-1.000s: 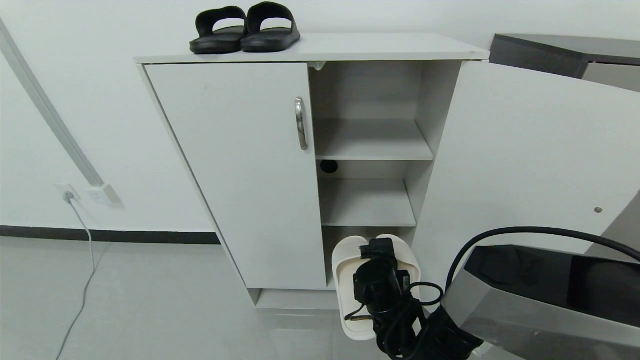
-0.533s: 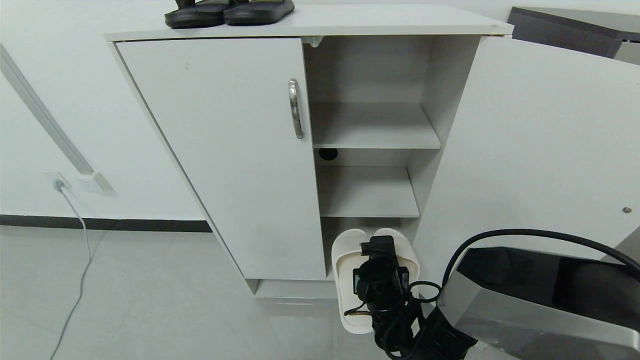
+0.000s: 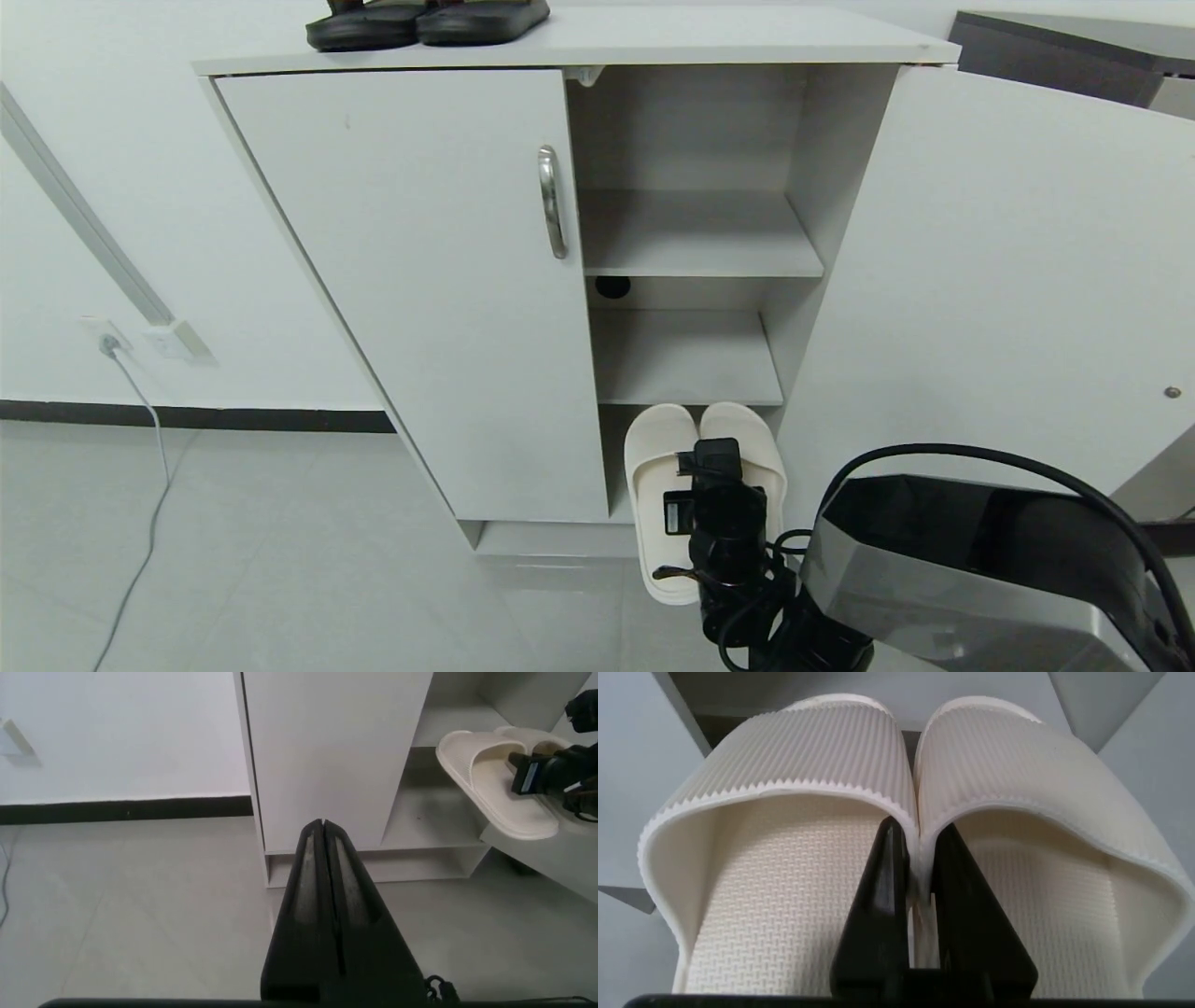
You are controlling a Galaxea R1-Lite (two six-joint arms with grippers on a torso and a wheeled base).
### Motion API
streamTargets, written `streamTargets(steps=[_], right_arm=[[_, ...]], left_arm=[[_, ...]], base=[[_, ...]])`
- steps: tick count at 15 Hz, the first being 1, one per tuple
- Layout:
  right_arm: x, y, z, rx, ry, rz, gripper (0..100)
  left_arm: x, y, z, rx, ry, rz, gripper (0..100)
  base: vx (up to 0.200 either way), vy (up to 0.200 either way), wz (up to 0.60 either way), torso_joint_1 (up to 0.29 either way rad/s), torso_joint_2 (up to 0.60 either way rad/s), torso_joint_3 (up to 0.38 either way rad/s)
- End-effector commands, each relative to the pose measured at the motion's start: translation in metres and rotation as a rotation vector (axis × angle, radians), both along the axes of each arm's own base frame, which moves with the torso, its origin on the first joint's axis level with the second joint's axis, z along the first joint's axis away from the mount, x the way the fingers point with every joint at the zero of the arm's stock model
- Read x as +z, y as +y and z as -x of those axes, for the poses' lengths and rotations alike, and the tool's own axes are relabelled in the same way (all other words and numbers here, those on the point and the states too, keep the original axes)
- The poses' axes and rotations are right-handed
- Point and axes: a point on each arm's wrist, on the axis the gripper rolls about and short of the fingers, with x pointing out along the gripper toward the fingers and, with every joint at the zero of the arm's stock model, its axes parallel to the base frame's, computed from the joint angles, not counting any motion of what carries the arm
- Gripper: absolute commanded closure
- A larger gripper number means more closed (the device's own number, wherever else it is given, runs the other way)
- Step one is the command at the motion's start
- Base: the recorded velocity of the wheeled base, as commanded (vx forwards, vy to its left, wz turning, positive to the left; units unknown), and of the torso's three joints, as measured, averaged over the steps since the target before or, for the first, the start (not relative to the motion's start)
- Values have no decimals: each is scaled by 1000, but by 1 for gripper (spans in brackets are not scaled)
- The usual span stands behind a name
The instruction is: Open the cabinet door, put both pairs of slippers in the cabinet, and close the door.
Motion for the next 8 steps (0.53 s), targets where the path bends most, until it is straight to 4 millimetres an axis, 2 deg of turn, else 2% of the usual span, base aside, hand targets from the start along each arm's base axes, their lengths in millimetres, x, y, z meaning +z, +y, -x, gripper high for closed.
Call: streamTargets(steps=[1,4,8], right_arm=[[-3,0,-1,-1,4,4,100],[-3,-1,-1,-3,3,3,100],[-3,-1,-1,-3,2,2,100]], left_arm=[[0,0,0,0,2,0,100],[0,0,0,0,2,0,100],[0,0,0,0,2,0,100]], base=[[0,0,0,0,0,0],[0,0,0,0,0,0],[200,0,0,-1,2,7]])
